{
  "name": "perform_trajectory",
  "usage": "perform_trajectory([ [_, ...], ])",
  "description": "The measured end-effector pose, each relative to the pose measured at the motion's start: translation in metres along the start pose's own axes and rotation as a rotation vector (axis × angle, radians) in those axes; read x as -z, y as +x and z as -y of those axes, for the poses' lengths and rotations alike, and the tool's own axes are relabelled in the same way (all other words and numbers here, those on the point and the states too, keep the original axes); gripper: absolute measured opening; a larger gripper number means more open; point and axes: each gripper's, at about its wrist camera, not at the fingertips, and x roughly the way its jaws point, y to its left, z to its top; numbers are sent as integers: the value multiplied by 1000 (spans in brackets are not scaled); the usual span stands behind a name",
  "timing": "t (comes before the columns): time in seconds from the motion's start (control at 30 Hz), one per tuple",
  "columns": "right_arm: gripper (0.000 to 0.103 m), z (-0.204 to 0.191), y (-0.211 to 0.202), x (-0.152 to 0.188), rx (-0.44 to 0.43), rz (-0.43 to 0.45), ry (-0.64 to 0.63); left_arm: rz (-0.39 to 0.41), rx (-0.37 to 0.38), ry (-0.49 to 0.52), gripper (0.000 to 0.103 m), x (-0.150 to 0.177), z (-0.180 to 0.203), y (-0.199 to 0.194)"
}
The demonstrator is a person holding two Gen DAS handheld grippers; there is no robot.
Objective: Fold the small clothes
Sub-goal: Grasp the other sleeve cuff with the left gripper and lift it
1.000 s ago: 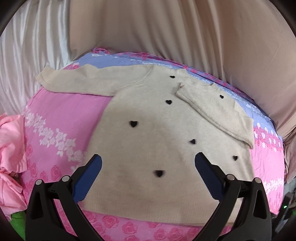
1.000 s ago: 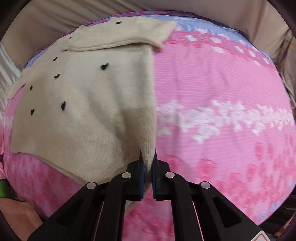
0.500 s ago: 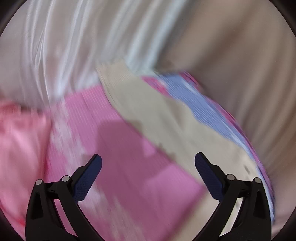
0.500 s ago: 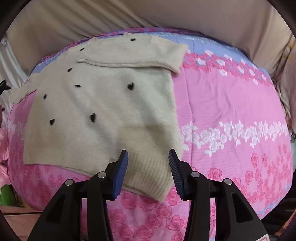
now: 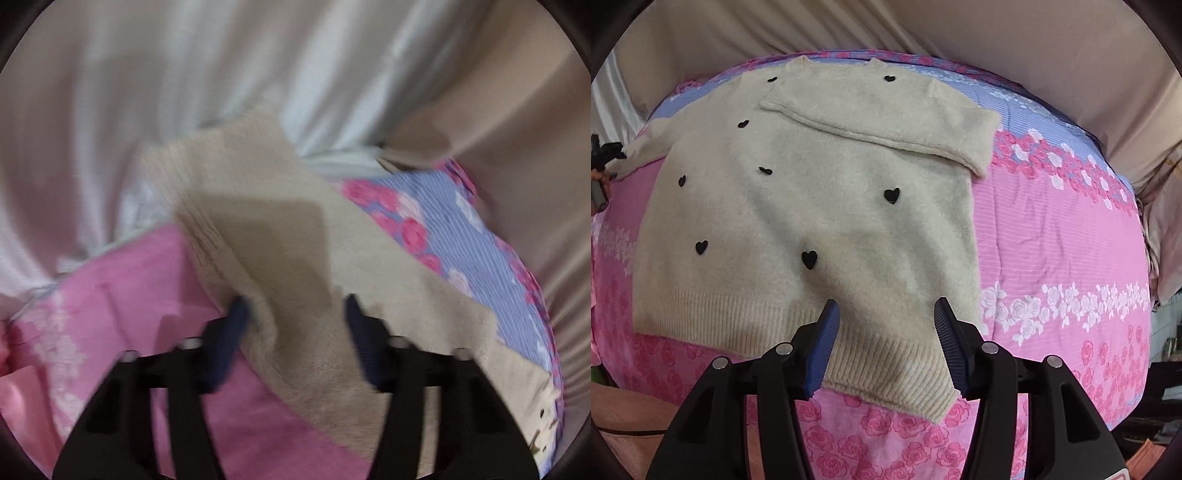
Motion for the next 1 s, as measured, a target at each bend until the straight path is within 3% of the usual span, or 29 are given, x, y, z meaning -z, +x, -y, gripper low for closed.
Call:
perform_trajectory([
  [0.03, 51, -3, 0, -1, 7, 3, -10, -3, 9, 20, 15, 1, 4, 3],
  [0.07, 51, -6, 1, -4, 4, 6, -22, -13, 25, 17, 9, 1, 5, 4],
  [0.17, 52, -9, 0, -5, -6, 16, -26, 38, 74, -33, 5, 3, 7, -16],
  [0.23, 52, -8, 0, -5, -15, 18, -22, 105, 99, -2, 5, 3, 22, -46],
  [0.3, 52, -3, 1, -2, -23, 20, -9, 184, 159, 63, 5, 7, 44, -89],
  [0.4, 52, 5, 4, 2, -54, 18, 28, 282, 314, 228, 5, 23, 107, -170],
  [0.53, 52, 18, 4, 6, -79, 42, 65, 331, 530, 454, 5, 78, 205, -256],
  [0.63, 52, 33, 3, 13, -99, 68, 102, 256, 713, 545, 6, 134, 282, -289],
  [0.7, 52, 44, 4, 19, -105, 77, 132, 183, 780, 611, 12, 188, 338, -296],
  [0.73, 52, 50, 6, 22, -111, 78, 147, 135, 806, 625, 17, 209, 356, -293],
  [0.77, 52, 57, 8, 26, -109, 77, 165, 71, 823, 648, 44, 234, 375, -286],
  [0.8, 52, 64, 11, 30, -110, 75, 180, 28, 801, 662, 70, 261, 390, -276],
  [0.9, 52, 87, 20, 39, -79, 57, 223, -28, 695, 713, 73, 337, 401, -248],
  [1.0, 54, 117, 20, 36, -93, 80, 273, -168, 669, 679, 74, 376, 356, -236],
])
